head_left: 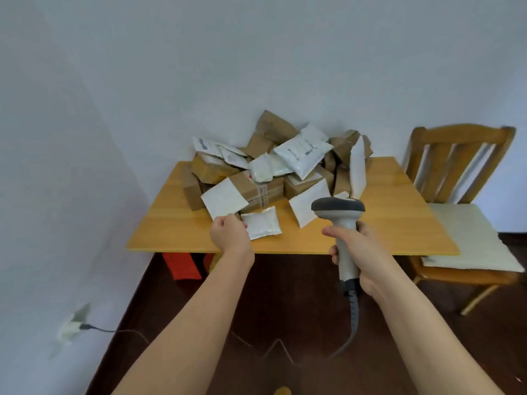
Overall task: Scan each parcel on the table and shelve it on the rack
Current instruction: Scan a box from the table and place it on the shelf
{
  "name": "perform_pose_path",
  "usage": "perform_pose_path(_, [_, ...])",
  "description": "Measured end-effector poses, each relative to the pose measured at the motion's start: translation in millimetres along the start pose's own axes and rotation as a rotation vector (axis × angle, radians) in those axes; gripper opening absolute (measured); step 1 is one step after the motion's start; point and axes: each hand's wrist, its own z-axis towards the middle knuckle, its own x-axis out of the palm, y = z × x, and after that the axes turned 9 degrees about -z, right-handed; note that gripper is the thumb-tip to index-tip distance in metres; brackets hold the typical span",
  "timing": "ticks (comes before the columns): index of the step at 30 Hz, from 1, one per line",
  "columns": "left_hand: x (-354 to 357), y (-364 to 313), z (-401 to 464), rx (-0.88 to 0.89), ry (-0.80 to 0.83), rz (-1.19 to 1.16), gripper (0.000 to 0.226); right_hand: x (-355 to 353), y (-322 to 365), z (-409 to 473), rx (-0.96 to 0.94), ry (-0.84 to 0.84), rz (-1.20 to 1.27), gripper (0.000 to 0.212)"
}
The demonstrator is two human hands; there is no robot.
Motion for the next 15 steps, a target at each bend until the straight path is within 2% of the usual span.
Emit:
perform_pose_path(5, [113.7,23.1,47.1,-0.191,0.064,0.047,0.023,-24.7,47.2,77.8,-0.019,-0.128,-0.03,0.03])
perform_pose_path(8, [177.1,45.1,55.1,-0.242,0.196,0.128,0.027,-56.6,64.6,107.8,-0.026,-0.243,-0.038,0.027])
perform_pose_path(10, [215.9,61.8,52.6,-0.279,0.285,0.201,0.021,-78.9,70.1,126.3,-0.008,-0.313,-0.027,0.028])
perform_pose_path(13, [268.2,88.5,47.4,-0.332,0.316,0.188,0.027,-109.8,76.3,159.5,0.015,-0.386,-0.01,0.028])
perform_pose_path(15, [297.6,104.6,42.5,-0.344,0.378,0.228,0.022,-128.8,77.1,184.4,0.03,-0.407,-0.011,0.028])
